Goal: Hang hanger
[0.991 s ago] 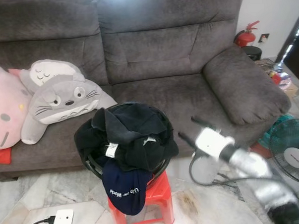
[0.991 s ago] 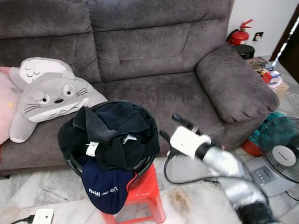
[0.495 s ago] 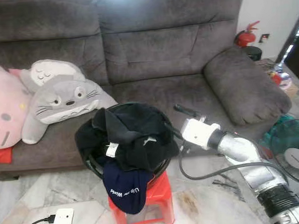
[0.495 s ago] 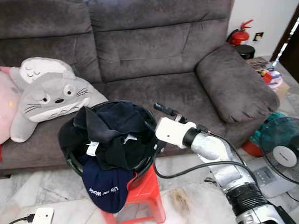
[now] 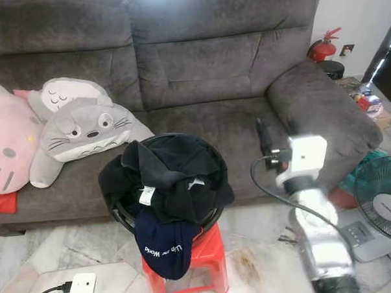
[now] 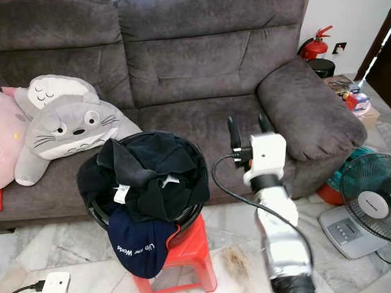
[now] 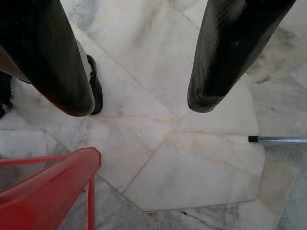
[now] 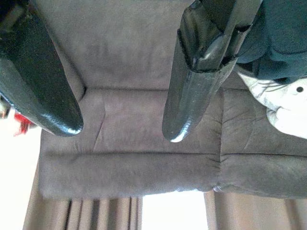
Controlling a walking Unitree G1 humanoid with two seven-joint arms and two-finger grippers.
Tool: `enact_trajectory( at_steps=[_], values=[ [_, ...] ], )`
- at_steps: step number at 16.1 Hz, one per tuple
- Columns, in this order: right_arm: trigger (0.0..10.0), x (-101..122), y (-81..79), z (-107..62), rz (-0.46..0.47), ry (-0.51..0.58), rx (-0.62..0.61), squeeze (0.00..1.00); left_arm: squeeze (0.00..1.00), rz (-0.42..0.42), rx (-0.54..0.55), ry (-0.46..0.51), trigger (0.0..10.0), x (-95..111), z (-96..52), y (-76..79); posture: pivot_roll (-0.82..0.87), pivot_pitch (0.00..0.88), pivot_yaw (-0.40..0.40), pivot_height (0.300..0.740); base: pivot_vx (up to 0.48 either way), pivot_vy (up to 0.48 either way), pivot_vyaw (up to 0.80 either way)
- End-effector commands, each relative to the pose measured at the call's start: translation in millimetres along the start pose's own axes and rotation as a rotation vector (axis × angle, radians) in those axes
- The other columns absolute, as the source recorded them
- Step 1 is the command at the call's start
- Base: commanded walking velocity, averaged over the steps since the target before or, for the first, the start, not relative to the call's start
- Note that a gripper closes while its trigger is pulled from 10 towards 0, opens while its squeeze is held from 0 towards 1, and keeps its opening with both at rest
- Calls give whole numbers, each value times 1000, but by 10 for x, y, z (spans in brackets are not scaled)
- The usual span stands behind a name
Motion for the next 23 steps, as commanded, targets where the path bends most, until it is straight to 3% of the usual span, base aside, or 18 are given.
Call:
enact_trajectory(
  at_steps=[1, 9, 23],
  values=[
    [10000, 88, -8, 7, 24, 27, -11, 0, 0, 4, 7, -14, 10000, -51, -9, -25, -140, 49, 35, 740, 0, 255, 0],
    [10000, 104, -114, 105, 61, 4, 4, 0, 0, 10, 6, -16, 10000, -56, -9, -17, -129, 42, 26, 740, 0, 360, 0],
    [10000, 106, -175, 103, 48, 0, 33, 0, 0, 7, 3, -9, 10000, -51, -10, -24, -131, 34, 30, 740, 36, 0, 0]
  ],
)
Point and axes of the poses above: a point about 5 cm out from each wrist's last joint towards the gripper, its own z axis pointing out of the wrist towards the gripper, its own x axis along the axis of the wrist's last joint, y = z × x, the point moved 3 cm from there along z, pointing out of the wrist towards the gripper, and after that the axes turned 8 degrees about z, right-handed, at the moved point
